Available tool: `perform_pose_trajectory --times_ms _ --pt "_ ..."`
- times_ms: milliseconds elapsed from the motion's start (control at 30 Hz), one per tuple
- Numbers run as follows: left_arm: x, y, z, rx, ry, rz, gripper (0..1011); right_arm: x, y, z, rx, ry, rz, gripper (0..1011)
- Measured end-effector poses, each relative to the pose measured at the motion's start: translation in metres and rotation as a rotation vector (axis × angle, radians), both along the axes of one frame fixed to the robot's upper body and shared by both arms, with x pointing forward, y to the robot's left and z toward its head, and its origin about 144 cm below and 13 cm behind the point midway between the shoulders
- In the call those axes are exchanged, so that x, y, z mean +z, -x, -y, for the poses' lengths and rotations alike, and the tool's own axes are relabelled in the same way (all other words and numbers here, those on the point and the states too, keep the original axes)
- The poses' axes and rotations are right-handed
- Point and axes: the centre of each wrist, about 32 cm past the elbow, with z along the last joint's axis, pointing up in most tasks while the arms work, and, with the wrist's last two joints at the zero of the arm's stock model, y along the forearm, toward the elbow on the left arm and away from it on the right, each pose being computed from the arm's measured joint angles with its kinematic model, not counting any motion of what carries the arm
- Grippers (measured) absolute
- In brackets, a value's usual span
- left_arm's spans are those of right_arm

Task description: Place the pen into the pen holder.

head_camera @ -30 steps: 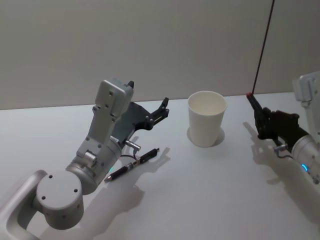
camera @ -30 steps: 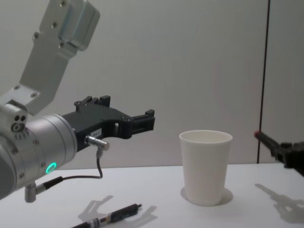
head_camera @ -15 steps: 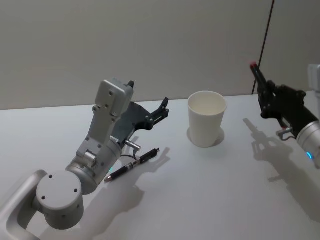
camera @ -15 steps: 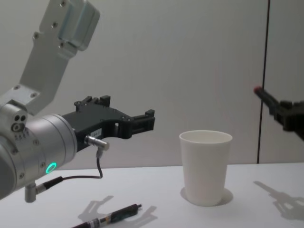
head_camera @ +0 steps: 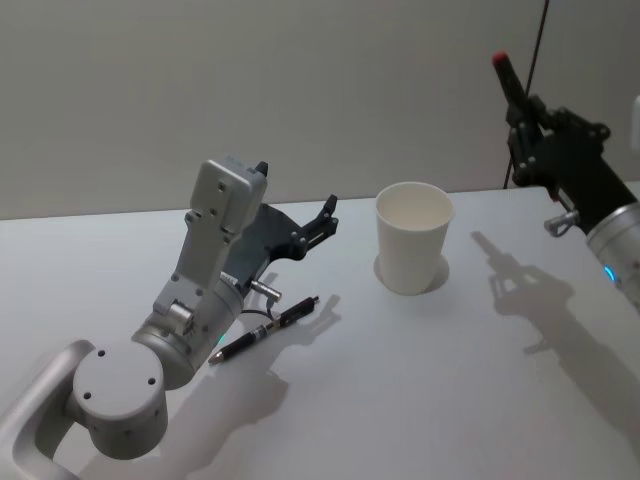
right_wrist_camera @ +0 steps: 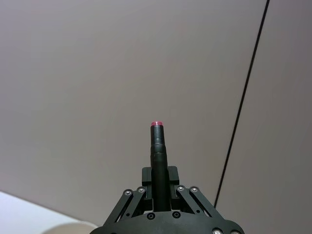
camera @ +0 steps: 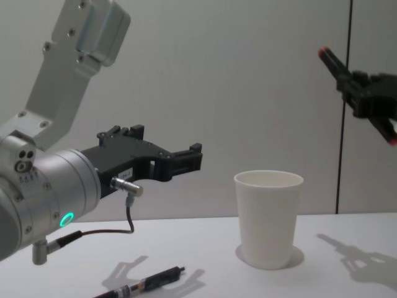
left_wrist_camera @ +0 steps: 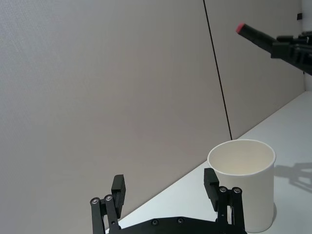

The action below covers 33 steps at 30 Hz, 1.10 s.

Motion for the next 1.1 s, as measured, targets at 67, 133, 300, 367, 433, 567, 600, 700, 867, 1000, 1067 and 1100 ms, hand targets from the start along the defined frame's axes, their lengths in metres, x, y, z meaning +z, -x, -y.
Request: perform_pose_trajectory --times_ms 67,133,300,367,433,567,600,700,867,1000,1067,1100 --pt "0.000 0.000 0.000 0.000 0.000 0.000 1001 0.000 -0.005 -0.003 0.015 -0.005 0.032 177" --pt "0.000 0.000 0.000 0.000 0.000 0.000 1001 0.001 -0.011 -0.006 0.031 -0.007 0.065 177" --pt "0.000 0.000 0.000 0.000 0.000 0.000 1001 0.000 -0.022 -0.014 0.059 -0.008 0.107 177" --pt "0.000 0.000 0.000 0.000 0.000 0.000 1001 -0.001 -0.027 -0.018 0.072 -0.007 0.125 177" --pt "0.000 0.000 0.000 0.000 0.000 0.000 1001 -0.002 -0.031 -0.020 0.078 -0.007 0.130 177" --pt "0.000 0.000 0.000 0.000 0.000 0.000 1001 -0.005 -0.039 -0.029 0.101 -0.005 0.147 177" --pt "0.000 0.000 0.000 0.000 0.000 0.000 1001 -0.005 -0.040 -0.030 0.105 -0.004 0.150 177" --pt "0.000 0.000 0.000 0.000 0.000 0.000 1001 -0.007 -0.044 -0.034 0.115 -0.003 0.156 177" --pt "0.000 0.000 0.000 0.000 0.000 0.000 1001 -0.012 -0.049 -0.041 0.135 0.002 0.156 177" --pt "0.000 0.000 0.000 0.000 0.000 0.000 1001 -0.016 -0.053 -0.046 0.149 0.005 0.152 177" --pt "0.000 0.000 0.000 0.000 0.000 0.000 1001 -0.018 -0.054 -0.049 0.156 0.007 0.150 177" --pt "0.000 0.000 0.000 0.000 0.000 0.000 1001 -0.019 -0.055 -0.049 0.159 0.008 0.150 177"
